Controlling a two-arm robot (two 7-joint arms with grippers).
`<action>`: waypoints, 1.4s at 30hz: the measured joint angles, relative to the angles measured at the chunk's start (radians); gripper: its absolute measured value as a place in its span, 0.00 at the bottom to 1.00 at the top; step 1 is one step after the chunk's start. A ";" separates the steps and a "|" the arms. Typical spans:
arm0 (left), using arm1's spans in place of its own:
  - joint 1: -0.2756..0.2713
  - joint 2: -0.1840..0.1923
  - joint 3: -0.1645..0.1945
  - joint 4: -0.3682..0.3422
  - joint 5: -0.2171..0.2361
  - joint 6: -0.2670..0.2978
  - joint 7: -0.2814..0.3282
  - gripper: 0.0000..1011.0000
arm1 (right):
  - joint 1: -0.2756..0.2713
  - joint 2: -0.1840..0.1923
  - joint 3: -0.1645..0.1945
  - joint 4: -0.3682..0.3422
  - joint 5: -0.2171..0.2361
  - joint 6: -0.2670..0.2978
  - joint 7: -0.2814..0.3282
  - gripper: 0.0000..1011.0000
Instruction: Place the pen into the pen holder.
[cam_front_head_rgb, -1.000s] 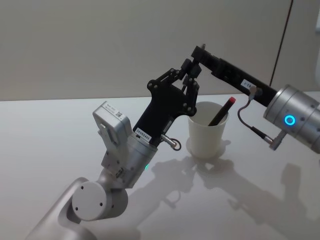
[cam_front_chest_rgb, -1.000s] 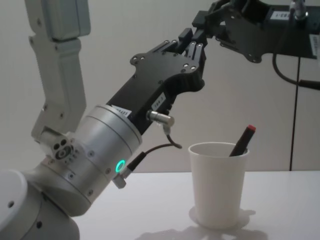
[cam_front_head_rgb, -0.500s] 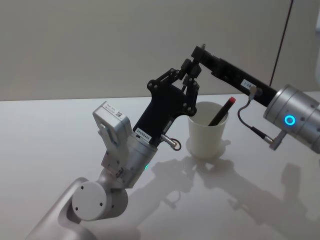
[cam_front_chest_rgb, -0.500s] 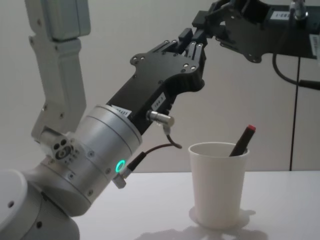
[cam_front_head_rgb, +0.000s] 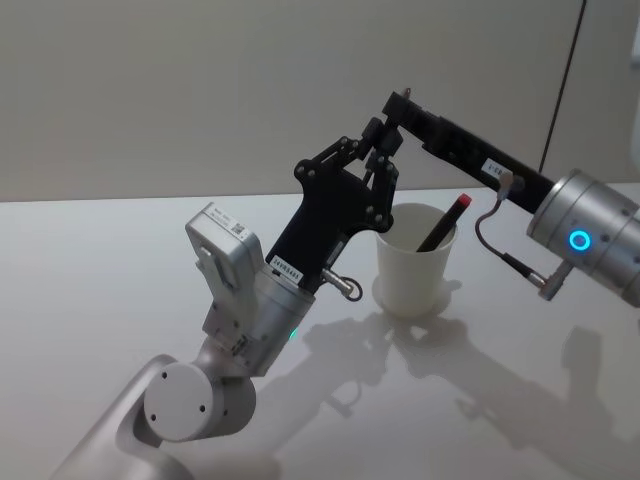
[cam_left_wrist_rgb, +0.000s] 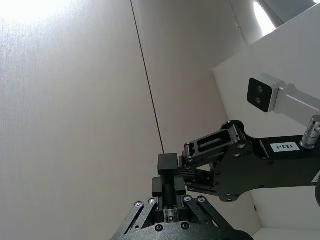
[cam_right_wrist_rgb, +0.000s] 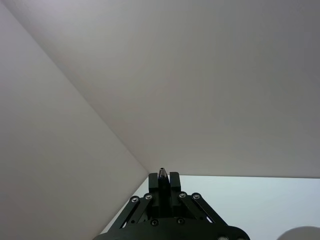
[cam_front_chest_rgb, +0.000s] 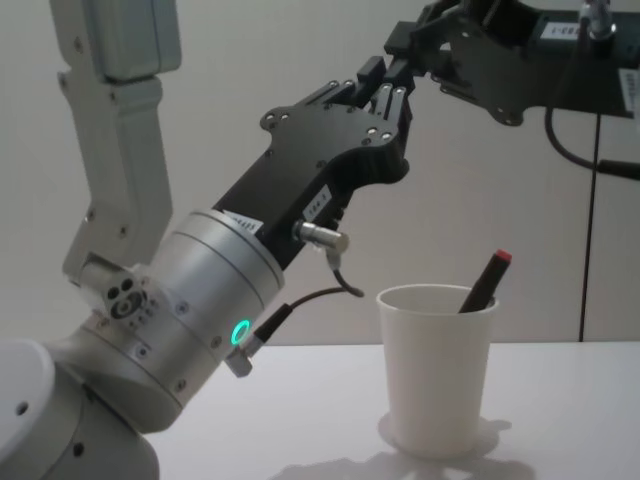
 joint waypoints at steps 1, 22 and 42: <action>0.000 0.000 0.000 0.000 0.000 0.000 0.000 0.14 | 0.000 0.000 0.000 0.000 0.000 0.000 0.000 0.11; 0.000 0.000 0.000 0.000 0.000 0.000 0.000 0.14 | 0.000 0.000 0.000 0.000 0.000 0.000 0.000 0.11; 0.000 0.000 0.000 0.000 0.000 0.001 0.000 0.49 | 0.000 0.000 0.000 0.000 0.000 0.000 0.000 0.11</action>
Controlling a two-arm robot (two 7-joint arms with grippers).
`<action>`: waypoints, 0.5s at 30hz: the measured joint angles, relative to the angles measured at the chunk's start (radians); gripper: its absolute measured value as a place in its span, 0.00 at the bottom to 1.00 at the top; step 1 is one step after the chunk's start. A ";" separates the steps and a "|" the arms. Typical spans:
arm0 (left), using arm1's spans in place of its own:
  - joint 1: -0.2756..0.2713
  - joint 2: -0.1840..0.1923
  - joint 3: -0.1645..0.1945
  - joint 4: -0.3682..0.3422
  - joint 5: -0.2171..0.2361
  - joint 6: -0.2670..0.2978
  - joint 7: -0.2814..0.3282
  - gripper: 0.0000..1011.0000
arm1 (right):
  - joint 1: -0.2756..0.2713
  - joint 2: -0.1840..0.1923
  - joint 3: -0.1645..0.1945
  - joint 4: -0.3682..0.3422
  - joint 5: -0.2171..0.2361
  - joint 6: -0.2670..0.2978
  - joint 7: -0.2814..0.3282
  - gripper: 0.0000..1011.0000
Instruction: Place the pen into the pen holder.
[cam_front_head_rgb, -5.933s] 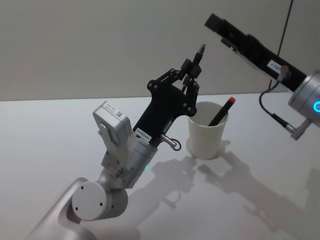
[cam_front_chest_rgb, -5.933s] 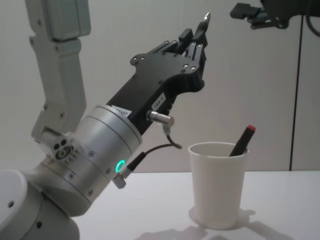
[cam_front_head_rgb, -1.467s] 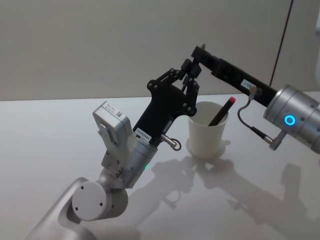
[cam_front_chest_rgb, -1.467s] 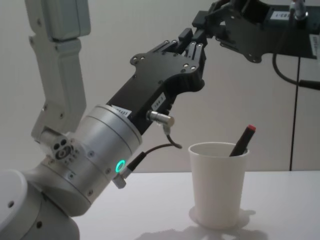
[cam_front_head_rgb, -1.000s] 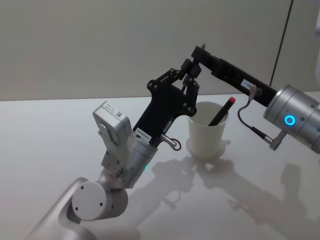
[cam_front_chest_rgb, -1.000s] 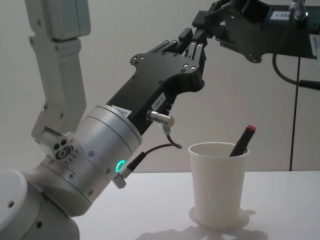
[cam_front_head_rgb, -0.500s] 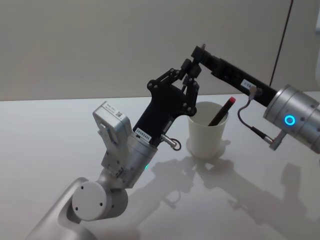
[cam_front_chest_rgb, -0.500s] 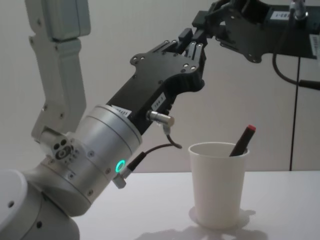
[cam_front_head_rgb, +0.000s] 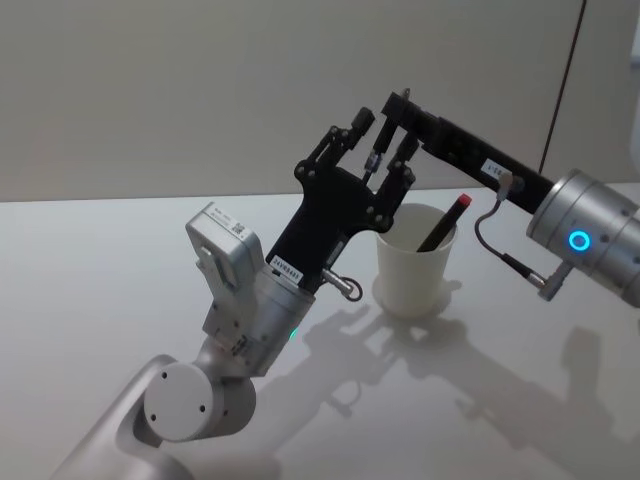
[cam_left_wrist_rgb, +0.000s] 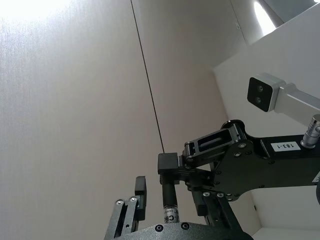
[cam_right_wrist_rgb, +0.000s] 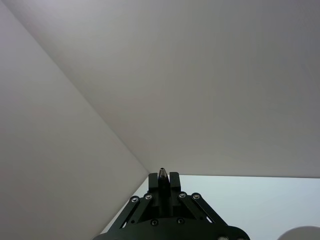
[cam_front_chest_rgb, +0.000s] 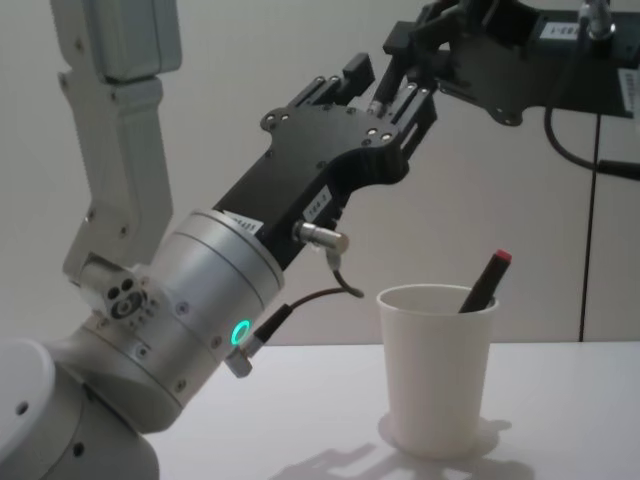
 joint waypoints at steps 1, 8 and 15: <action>0.000 0.000 0.000 0.000 0.000 0.000 0.000 0.51 | 0.000 0.000 0.000 0.000 0.000 0.000 0.000 0.11; 0.000 0.000 0.000 0.000 0.000 0.000 0.000 0.73 | 0.000 0.000 0.000 0.000 0.000 0.000 0.000 0.11; 0.000 0.000 0.000 0.000 0.000 -0.001 0.000 0.92 | 0.000 0.000 0.000 0.000 0.000 0.000 0.000 0.11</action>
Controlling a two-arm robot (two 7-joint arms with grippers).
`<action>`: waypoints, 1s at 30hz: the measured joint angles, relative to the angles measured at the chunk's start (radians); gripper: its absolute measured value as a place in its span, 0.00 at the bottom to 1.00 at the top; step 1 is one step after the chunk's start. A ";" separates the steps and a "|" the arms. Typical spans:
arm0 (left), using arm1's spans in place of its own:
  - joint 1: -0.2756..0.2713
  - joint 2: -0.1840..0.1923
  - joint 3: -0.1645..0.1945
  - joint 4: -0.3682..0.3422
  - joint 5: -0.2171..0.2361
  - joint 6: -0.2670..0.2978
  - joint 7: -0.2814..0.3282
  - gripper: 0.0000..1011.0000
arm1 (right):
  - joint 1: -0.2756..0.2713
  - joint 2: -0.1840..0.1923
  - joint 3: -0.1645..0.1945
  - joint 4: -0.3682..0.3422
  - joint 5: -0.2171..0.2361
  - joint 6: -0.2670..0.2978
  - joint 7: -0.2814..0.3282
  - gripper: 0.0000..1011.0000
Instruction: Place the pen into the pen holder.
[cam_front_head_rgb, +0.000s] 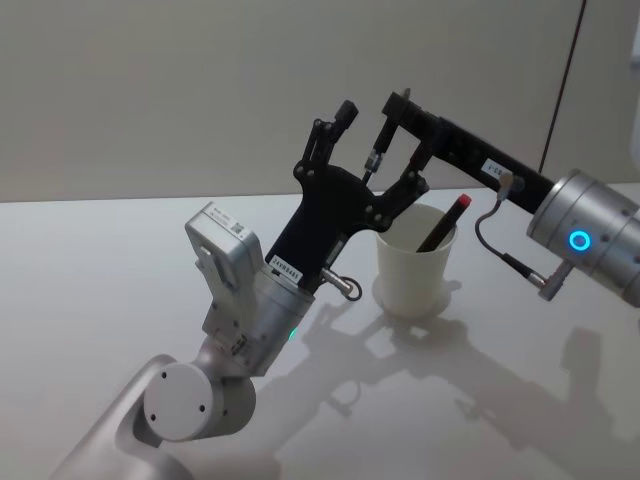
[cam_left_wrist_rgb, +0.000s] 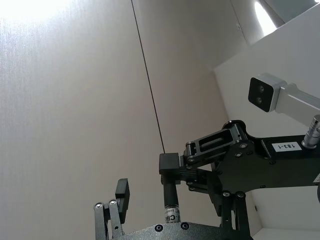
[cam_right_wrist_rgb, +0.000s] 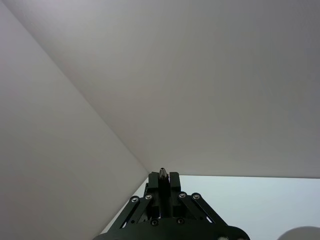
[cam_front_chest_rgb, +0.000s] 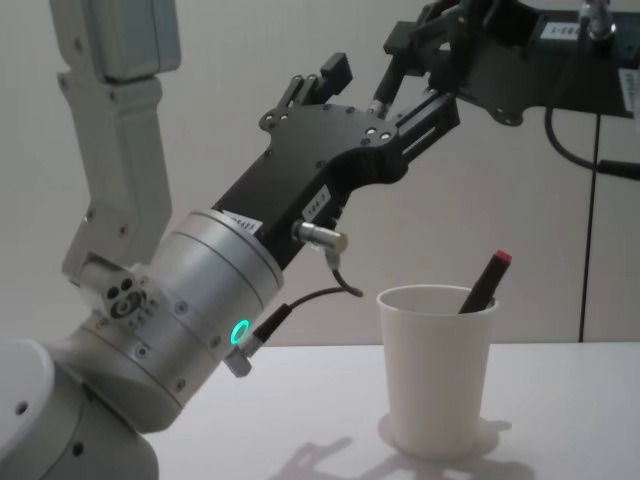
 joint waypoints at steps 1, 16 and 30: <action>0.000 0.000 0.000 0.000 0.000 0.000 0.000 0.96 | 0.000 0.000 0.000 0.000 0.000 0.000 0.000 0.11; 0.000 0.000 0.001 0.000 0.000 -0.001 -0.001 0.99 | 0.025 0.001 0.005 0.002 -0.033 -0.032 0.008 0.11; 0.000 0.000 0.000 0.000 0.000 0.000 -0.001 0.99 | 0.053 0.008 0.016 -0.001 -0.087 -0.079 -0.005 0.11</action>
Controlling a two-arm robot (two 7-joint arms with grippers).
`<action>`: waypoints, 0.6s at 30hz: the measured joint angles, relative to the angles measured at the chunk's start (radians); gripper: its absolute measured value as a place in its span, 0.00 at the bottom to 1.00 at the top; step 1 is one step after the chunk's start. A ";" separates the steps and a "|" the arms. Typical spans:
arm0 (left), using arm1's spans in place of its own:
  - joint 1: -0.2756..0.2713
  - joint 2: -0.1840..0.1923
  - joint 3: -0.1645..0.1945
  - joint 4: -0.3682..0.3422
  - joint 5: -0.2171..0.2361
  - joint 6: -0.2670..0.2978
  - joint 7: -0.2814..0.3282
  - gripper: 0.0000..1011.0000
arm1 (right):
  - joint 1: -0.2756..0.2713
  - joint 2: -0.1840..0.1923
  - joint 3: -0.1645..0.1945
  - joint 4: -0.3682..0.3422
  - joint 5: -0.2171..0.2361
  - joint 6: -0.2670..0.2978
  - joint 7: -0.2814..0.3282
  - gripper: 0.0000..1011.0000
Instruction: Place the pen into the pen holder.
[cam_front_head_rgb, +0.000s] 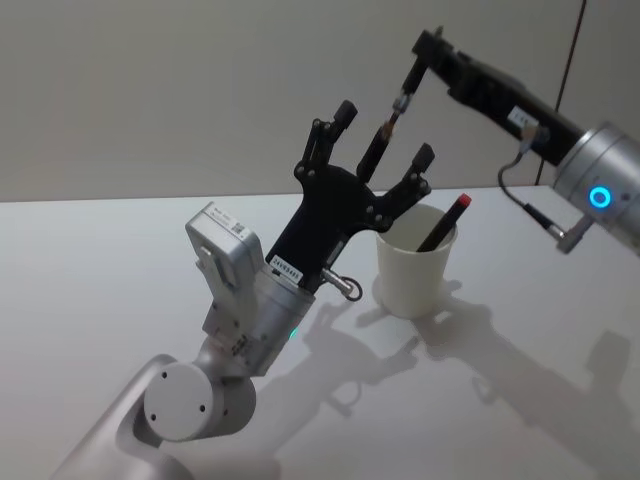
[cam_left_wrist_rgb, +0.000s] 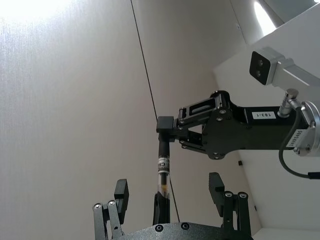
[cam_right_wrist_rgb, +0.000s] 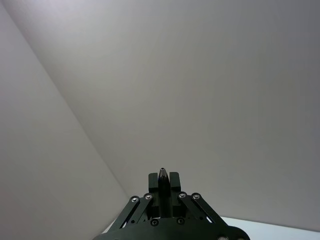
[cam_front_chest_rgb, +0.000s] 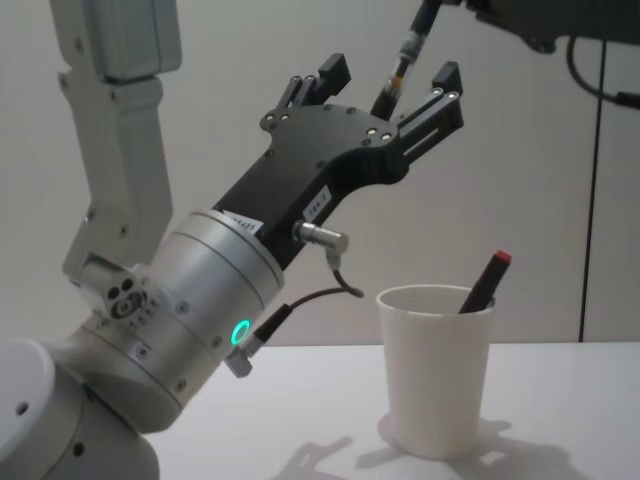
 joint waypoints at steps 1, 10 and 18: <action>0.000 0.000 0.000 0.000 0.000 0.000 0.000 0.99 | 0.003 0.002 0.001 -0.002 -0.006 -0.005 -0.001 0.11; 0.000 0.000 0.000 0.000 0.000 0.000 0.000 0.99 | 0.022 0.019 0.014 -0.007 -0.051 -0.031 -0.002 0.11; 0.000 0.000 0.000 0.000 0.000 0.000 0.000 0.99 | 0.038 0.041 0.030 -0.010 -0.104 -0.049 -0.003 0.11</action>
